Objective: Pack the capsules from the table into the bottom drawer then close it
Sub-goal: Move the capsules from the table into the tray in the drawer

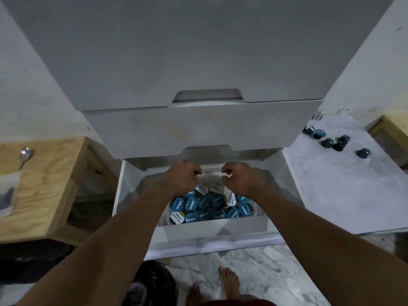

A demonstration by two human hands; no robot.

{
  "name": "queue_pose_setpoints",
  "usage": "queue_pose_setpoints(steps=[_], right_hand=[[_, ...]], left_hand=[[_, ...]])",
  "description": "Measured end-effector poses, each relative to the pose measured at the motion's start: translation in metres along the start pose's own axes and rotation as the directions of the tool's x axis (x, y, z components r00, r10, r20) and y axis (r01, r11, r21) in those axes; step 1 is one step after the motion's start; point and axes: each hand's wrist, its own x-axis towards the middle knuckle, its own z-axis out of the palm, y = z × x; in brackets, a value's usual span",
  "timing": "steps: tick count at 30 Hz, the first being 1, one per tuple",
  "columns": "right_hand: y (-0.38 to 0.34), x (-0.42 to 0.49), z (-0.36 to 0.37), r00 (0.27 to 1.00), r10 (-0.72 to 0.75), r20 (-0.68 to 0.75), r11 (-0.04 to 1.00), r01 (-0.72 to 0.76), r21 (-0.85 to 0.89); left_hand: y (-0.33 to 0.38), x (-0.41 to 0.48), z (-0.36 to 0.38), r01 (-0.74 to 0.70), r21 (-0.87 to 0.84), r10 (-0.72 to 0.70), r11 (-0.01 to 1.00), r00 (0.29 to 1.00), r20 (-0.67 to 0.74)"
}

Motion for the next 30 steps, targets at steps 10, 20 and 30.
queue_pose_setpoints(steps=[10, 20, 30], right_hand=[[0.034, -0.054, -0.060, 0.951, 0.038, -0.307, 0.996, -0.062, -0.069], [0.168, -0.119, -0.134, 0.871, 0.142, -0.471, 0.970, -0.217, -0.108], [0.315, -0.182, -0.201, 0.865, 0.175, -0.471, 0.965, -0.246, -0.093]], left_hand=[[0.105, 0.010, 0.006, -0.307, 0.197, 0.330, 0.931, 0.939, -0.100], [0.268, 0.033, 0.023, -0.402, 0.276, 0.463, 0.873, 0.860, -0.215], [0.414, 0.056, 0.108, -0.367, 0.266, 0.430, 0.892, 0.868, -0.246]])
